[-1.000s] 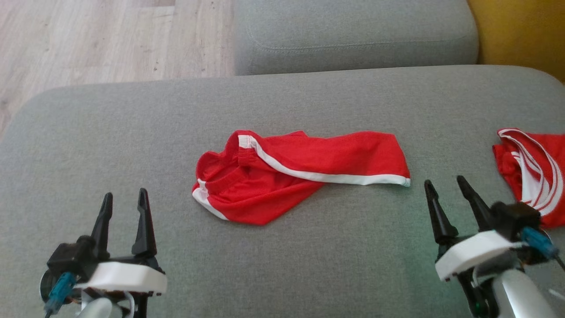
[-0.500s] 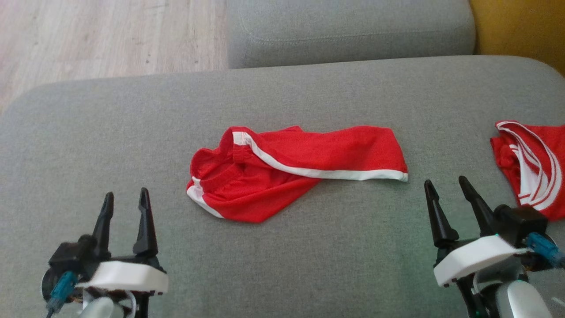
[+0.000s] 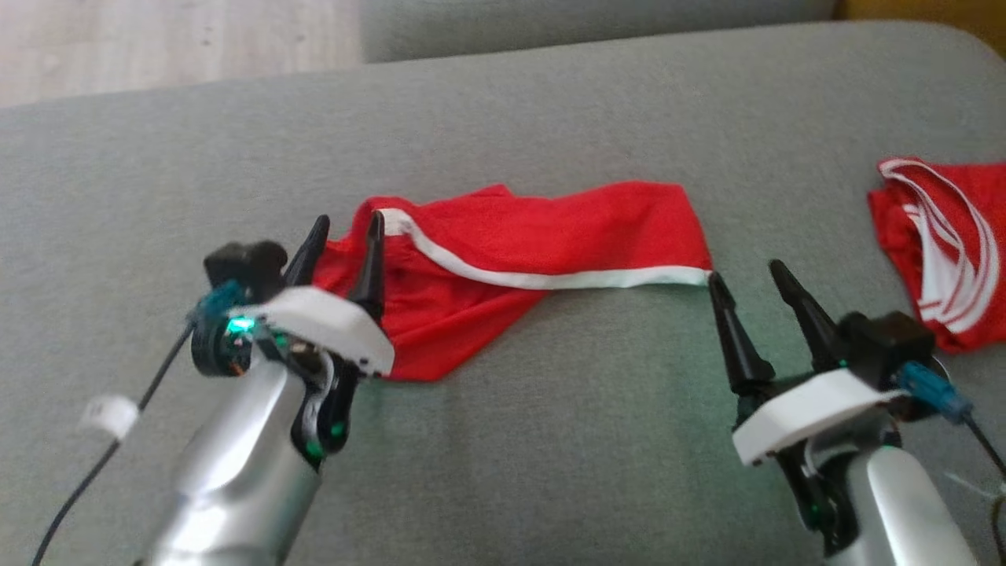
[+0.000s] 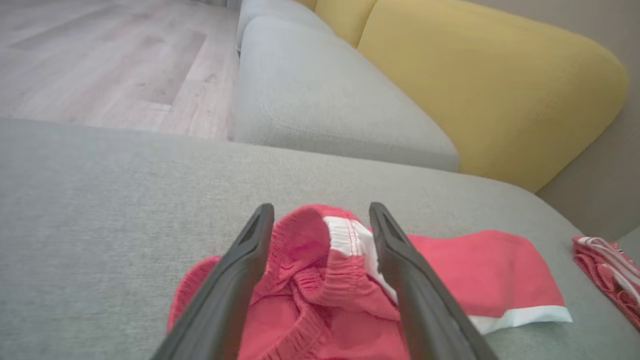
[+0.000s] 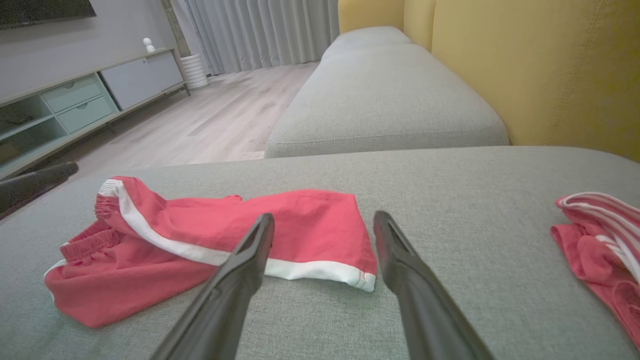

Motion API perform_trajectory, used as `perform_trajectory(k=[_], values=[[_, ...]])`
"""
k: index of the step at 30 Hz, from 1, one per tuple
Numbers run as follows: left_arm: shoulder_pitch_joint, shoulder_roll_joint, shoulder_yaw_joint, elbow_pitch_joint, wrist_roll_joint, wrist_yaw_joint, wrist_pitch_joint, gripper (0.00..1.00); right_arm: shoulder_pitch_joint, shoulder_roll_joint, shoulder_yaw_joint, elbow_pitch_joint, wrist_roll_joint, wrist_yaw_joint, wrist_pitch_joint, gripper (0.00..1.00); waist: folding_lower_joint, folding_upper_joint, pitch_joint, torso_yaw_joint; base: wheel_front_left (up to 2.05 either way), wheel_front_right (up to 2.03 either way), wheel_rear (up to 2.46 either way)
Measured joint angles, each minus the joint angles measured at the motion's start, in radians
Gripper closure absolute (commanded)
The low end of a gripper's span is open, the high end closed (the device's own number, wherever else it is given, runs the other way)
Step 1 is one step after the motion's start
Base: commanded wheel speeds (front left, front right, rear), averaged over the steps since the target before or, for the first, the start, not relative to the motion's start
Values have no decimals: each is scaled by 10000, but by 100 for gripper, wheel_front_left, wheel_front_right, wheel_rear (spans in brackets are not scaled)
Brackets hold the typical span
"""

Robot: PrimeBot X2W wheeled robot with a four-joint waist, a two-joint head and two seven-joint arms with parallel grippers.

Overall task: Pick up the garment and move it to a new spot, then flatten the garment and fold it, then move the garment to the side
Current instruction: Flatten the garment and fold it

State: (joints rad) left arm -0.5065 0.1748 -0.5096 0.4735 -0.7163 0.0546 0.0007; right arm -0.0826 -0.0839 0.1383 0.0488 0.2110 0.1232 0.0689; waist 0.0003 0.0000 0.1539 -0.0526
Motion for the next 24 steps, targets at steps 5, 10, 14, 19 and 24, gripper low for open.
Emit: perform_trajectory(k=[5,10,14,19,24], values=[[-483,-155,29,1014,-251,40,443,0,-208,-6,245,247,10,0,-182,0,0,0,246,-430,0,0,0],[-709,-272,27,1618,-249,77,683,0,-332,-8,305,437,92,0,-343,0,0,0,468,-762,0,0,0],[-824,-307,-65,1735,-253,-176,686,0,-330,-8,297,612,94,0,-428,0,-2,0,461,-768,0,0,0],[-835,-332,-190,1870,-343,-493,698,53,-333,-4,341,656,98,0,-428,0,-3,0,385,-694,0,0,0],[-845,-370,-424,1937,-303,-963,435,100,-443,-2,385,711,178,0,-428,0,-3,0,313,-560,0,0,0]])
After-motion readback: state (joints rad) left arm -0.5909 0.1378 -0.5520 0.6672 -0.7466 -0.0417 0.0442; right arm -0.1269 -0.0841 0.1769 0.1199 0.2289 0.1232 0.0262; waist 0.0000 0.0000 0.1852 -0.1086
